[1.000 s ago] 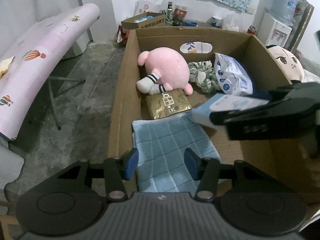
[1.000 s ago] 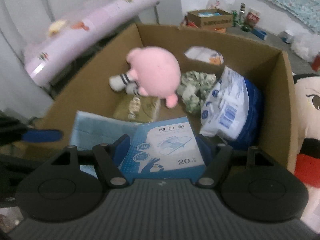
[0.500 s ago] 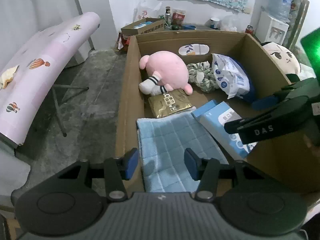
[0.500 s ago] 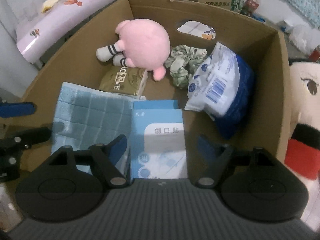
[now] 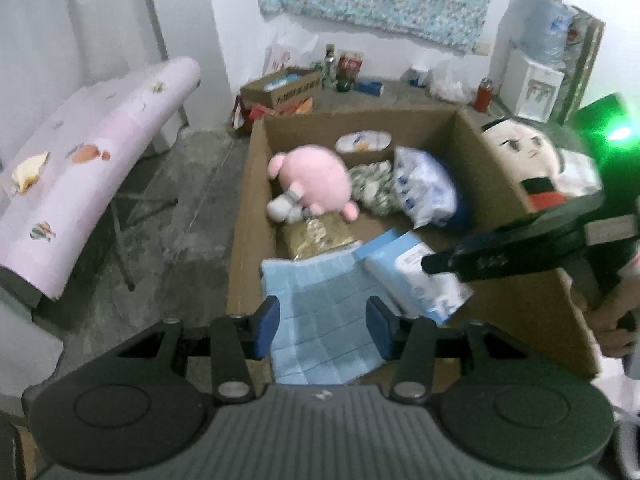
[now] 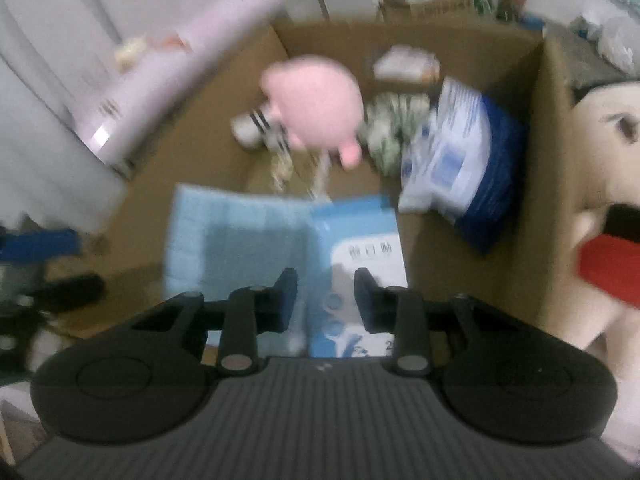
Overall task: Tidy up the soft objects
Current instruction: 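Move both open tools back toward the pink sponge cloth on the bed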
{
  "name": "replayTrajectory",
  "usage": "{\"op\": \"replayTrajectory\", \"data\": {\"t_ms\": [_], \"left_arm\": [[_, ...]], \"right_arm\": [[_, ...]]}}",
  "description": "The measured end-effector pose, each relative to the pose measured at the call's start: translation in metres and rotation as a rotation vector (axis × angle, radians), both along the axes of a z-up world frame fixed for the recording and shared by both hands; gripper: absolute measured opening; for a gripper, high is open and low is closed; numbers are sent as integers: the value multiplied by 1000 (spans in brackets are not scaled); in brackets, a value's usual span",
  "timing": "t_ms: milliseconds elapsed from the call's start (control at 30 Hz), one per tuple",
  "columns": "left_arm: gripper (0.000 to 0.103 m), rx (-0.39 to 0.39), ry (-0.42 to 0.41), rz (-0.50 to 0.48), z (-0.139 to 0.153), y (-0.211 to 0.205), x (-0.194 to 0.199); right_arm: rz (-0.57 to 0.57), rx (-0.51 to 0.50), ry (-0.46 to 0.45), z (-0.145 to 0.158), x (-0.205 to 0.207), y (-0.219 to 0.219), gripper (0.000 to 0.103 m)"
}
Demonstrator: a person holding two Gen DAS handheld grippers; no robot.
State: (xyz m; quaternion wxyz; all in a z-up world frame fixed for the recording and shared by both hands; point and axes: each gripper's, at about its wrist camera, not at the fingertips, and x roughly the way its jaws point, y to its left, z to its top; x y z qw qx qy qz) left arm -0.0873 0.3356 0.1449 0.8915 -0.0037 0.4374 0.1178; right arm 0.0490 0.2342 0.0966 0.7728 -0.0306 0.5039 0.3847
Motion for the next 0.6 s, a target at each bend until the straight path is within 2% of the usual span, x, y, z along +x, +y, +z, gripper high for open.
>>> {"op": "replayTrajectory", "data": {"t_ms": [167,267,367,467,533,600], "left_arm": [[50,17,-87,-75,32,-40,-16],[51,12,-131,-132,44,-67,-24],[51,8,-160,-189,50,-101,-25],[55,-6,-171,-272,49,-139,-18],[58,-22,-161,-337,43,-170,-9],[59,-45,-158,-392,34,-199,3]], "right_arm": [[-24,160,-177,67,-26,-77,45],[-72,212,-273,87,-44,-149,48],[-125,193,-346,83,-62,-224,48],[-215,131,-403,64,-80,-301,48],[-316,82,-389,46,-84,-347,48],[-437,79,-344,27,-77,-387,48]]}}
